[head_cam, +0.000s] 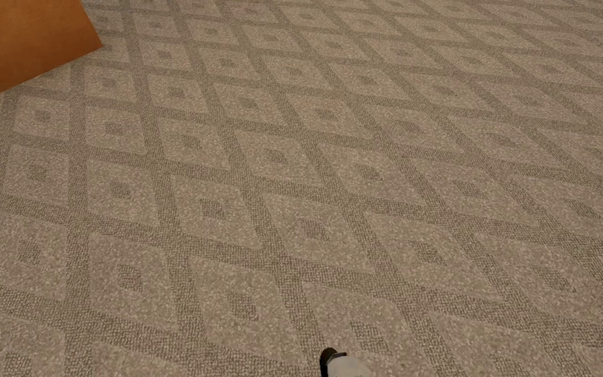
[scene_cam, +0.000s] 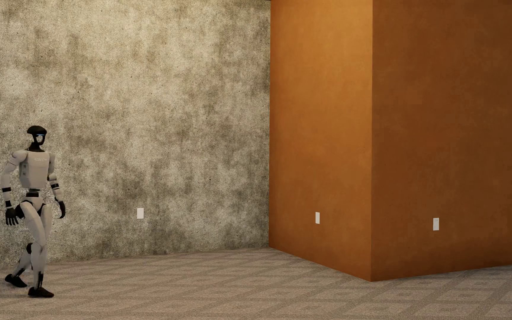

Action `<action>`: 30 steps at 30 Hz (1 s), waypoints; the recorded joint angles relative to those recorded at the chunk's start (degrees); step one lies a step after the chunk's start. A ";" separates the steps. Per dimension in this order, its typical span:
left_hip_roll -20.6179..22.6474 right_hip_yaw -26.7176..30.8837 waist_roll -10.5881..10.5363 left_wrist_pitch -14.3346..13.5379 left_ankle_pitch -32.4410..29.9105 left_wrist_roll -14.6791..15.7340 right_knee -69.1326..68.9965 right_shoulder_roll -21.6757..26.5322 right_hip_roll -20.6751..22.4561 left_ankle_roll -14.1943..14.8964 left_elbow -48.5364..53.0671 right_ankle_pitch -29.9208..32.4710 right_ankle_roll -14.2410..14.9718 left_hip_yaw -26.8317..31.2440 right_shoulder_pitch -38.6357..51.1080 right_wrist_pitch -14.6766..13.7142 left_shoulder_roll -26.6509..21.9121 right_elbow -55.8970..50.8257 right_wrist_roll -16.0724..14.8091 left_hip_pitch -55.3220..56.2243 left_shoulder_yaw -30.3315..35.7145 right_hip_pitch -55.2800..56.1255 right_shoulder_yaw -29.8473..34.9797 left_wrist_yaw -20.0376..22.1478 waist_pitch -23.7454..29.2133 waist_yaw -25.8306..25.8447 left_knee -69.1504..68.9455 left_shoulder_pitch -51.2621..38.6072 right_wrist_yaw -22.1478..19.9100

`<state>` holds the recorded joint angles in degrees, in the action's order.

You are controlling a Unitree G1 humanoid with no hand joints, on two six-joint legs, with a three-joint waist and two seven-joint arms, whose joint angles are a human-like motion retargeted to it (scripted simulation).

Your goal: Avoid corner

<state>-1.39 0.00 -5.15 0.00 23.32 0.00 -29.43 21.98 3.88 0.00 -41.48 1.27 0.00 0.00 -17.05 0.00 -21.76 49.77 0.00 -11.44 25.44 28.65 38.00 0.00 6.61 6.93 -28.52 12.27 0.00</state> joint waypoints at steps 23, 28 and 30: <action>1.01 0.00 5.82 0.00 -9.32 0.00 -36.87 -0.73 -6.65 0.00 -15.60 13.06 0.00 0.00 5.62 0.00 2.36 -3.31 0.00 37.01 -1.27 -38.57 -10.18 0.00 -2.82 -23.30 -21.65 8.51 0.00; 2.34 0.00 1.27 0.00 -6.78 0.00 -31.42 -2.44 0.93 0.00 -4.10 10.09 0.00 0.00 1.15 0.00 1.21 1.98 0.00 9.95 -2.73 -10.26 -4.10 0.00 -1.53 -8.18 -5.89 5.91 0.00; 0.75 0.00 0.15 0.00 -3.98 0.00 -8.07 -2.10 0.56 0.00 0.05 9.52 0.00 0.00 -1.38 0.00 0.60 2.33 0.00 0.15 -3.90 -5.79 -3.66 0.00 -1.44 -2.94 -1.56 4.02 0.00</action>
<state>-0.64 0.00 -5.00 0.00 19.34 0.00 -37.50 19.88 4.45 0.00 -41.42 10.79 0.00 0.00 -18.43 0.00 -21.16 52.11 0.00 -11.29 21.54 22.85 34.35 0.00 5.17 3.99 -30.08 16.29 0.00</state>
